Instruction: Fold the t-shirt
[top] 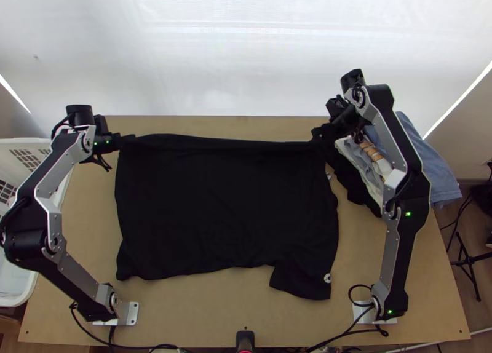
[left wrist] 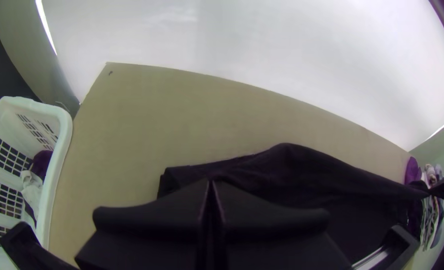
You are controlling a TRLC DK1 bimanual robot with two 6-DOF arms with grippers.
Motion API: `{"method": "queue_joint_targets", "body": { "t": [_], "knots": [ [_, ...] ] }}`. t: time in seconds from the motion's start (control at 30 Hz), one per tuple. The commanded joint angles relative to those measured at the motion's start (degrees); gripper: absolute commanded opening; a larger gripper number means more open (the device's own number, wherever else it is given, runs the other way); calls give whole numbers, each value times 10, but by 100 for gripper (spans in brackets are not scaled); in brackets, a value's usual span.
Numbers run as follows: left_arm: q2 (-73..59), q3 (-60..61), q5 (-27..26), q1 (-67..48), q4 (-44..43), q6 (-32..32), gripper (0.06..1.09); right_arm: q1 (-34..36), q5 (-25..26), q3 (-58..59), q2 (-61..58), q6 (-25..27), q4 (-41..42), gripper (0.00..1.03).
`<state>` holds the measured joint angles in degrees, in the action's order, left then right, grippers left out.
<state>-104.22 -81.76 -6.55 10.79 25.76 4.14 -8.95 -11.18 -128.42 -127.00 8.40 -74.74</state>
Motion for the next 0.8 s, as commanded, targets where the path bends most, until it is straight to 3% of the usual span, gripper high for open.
{"method": "queue_joint_targets", "body": {
  "t": [0.0,0.77],
  "knots": [
    [12,11,-14,30,26,-26,9,10,31,4,-4,3,-54,3],
    [42,122,-29,42,28,-86,9,11,65,48,-26,5,-99,3]
  ]
}}
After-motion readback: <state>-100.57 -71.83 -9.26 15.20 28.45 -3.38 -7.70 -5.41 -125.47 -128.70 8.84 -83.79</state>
